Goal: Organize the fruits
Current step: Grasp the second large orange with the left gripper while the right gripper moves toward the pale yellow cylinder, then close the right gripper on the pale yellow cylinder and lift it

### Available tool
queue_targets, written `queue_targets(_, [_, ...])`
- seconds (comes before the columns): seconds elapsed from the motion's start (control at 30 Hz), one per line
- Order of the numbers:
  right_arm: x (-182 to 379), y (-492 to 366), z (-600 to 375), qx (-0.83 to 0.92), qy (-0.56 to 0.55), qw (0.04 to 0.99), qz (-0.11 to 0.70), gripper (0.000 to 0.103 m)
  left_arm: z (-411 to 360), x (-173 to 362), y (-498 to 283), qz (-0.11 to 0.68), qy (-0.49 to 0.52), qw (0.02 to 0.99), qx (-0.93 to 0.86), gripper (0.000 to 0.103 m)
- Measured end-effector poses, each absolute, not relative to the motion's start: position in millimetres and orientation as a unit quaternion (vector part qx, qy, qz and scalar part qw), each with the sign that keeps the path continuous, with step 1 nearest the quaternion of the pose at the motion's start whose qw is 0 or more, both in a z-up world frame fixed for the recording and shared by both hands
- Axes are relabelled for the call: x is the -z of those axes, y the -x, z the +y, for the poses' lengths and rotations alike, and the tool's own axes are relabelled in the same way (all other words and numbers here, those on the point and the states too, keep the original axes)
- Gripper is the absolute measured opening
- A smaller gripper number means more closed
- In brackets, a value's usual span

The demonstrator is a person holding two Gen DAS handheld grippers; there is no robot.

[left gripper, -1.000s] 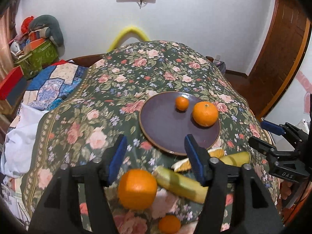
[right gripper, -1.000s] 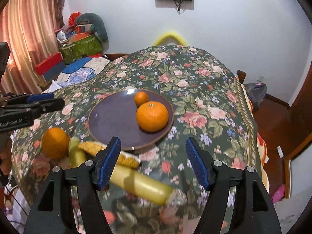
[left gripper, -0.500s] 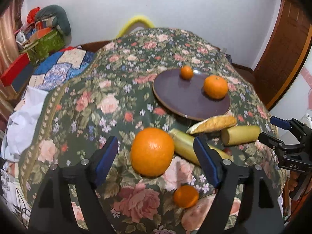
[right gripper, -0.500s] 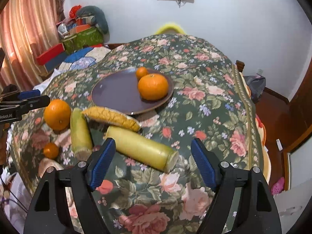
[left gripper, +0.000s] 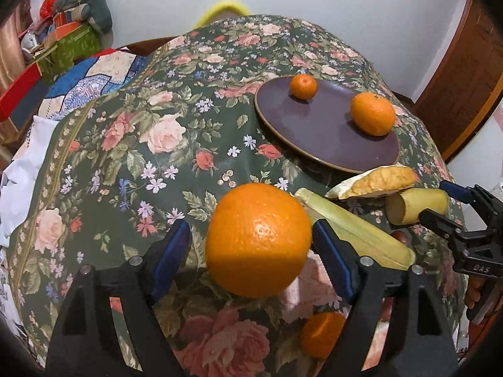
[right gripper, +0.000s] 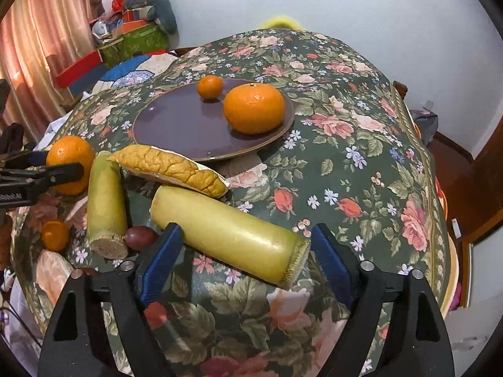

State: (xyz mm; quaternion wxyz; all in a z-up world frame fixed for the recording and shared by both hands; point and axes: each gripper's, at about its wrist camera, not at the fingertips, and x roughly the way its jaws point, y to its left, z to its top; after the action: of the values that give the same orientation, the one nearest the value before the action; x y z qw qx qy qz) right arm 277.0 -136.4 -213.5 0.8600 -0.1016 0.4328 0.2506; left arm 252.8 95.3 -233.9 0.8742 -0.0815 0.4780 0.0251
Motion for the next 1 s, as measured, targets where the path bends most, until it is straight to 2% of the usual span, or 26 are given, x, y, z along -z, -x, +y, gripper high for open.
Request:
queue_targets(0.2, [218, -278, -131, -0.258, 0.113, 0.859, 0.427, 0.093, 100, 239, -256, 0.474, 0.093, 0.875, -0.027, 0.078])
queue_targets(0.33, [217, -277, -132, -0.26, 0.122, 0.86, 0.423, 0.091, 100, 239, -254, 0.471, 0.106, 0.876, -0.004, 0.06])
queue_targets(0.87, [212, -255, -143, -0.257, 0.155, 0.85, 0.433, 0.049, 79, 219, -228, 0.459, 0.079, 0.885, 0.003, 0.059])
queue_targets(1.0, [209, -256, -142, -0.274, 0.161, 0.844, 0.433, 0.052, 75, 209, -220, 0.446, 0.091, 0.891, 0.01, 0.059])
